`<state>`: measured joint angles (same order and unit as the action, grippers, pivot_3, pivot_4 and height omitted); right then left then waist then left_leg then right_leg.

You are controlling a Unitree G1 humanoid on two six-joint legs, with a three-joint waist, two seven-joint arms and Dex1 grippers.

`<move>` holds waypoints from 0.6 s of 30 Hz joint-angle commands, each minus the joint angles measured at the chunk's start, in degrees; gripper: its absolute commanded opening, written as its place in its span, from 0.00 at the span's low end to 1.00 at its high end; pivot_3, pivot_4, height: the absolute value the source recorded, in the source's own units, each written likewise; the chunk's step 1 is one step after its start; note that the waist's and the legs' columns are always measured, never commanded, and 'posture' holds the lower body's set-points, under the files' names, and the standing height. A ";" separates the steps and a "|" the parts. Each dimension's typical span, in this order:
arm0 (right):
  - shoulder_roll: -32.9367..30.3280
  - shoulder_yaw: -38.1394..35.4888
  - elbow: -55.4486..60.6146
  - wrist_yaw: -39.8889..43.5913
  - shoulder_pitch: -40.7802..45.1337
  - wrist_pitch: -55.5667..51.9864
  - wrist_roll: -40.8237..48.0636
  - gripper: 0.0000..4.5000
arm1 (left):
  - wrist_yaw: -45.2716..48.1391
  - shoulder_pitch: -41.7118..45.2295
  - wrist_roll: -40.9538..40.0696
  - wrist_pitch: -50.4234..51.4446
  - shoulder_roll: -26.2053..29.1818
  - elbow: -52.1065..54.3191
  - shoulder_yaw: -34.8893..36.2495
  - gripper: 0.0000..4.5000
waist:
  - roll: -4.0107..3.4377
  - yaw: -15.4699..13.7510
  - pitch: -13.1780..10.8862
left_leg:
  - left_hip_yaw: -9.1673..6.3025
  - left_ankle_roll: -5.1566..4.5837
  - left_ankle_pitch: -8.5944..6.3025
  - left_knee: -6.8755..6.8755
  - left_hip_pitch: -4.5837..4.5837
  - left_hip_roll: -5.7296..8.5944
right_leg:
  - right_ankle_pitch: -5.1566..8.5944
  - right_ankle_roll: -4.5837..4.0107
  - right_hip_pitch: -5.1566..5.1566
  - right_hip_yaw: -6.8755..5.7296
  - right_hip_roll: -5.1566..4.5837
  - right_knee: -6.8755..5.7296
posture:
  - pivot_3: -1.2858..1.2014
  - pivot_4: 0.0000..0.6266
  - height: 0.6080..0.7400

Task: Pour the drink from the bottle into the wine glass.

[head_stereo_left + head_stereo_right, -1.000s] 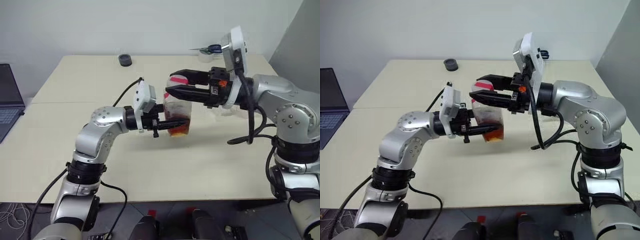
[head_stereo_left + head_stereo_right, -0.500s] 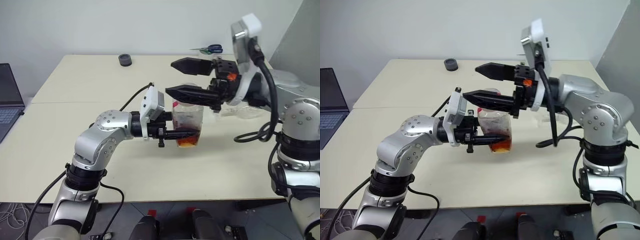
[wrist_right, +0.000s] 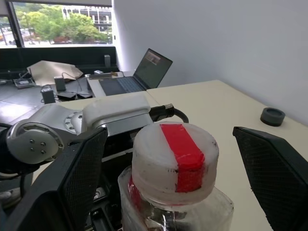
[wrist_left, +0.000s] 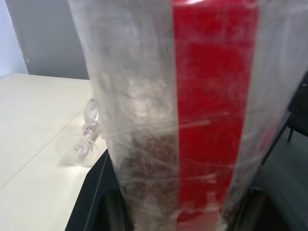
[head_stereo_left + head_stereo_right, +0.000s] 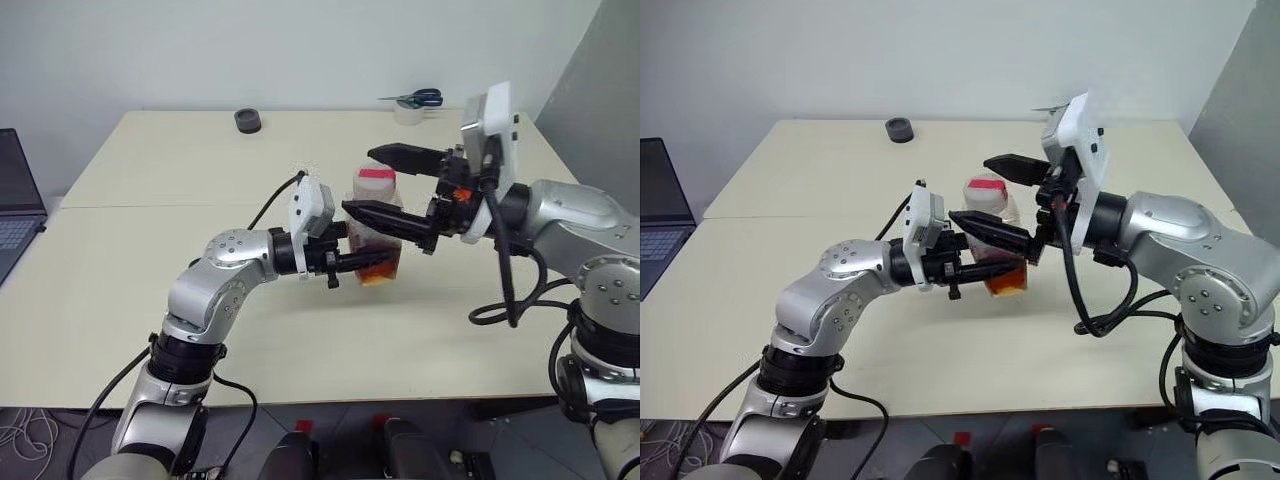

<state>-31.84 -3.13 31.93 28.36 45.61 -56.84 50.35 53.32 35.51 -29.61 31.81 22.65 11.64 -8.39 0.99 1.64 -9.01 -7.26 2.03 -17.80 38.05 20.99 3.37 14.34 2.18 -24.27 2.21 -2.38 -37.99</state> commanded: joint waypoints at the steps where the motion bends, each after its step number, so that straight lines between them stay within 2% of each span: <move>1: 1.08 -0.13 1.29 -2.01 0.95 2.10 -1.28 0.99 | -0.07 1.93 0.35 -2.19 -0.87 0.61 0.32 0.40 | 0.00 0.01 0.00 | 0.00 0.00 0.00 0.00 0.00 0.00 | 0.00 0.00 0.00 0.00 0.00 0.00 | 0.52 0.24 1.00; 10: 2.55 -0.32 1.62 -5.21 1.10 2.34 -2.22 0.99 | -0.24 1.59 0.99 -2.69 -1.83 0.15 0.25 0.40 | 0.00 0.01 0.00 | 0.00 0.00 0.00 0.00 0.00 0.00 | 0.00 0.00 0.00 0.01 0.00 0.00 | 0.52 0.24 1.00; 13: 2.33 -1.13 1.76 -5.88 1.04 1.88 -1.28 0.85 | -0.10 1.55 1.13 -2.71 -1.76 0.06 0.32 0.40 | 0.00 0.01 0.00 | 0.00 0.00 0.00 0.00 0.00 0.00 | 0.00 0.00 0.00 0.01 0.00 0.00 | 0.52 0.24 1.00; 18: 2.31 -2.38 1.50 -7.13 1.36 0.99 0.74 0.47 | 0.03 1.70 1.35 -2.79 -1.82 -0.19 0.30 0.40 | 0.00 0.01 0.00 | 0.00 0.00 0.00 -0.01 0.00 0.00 | 0.00 0.00 0.00 0.01 0.00 0.00 | 0.52 0.24 1.00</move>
<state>-29.15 -2.48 32.37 22.32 45.63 -56.22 50.51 53.11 36.06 -27.98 30.50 20.99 10.38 -8.66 0.99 1.65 -9.01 -7.26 2.02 -17.80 38.05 20.99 3.37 14.34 2.18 -24.27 2.22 -2.38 -37.98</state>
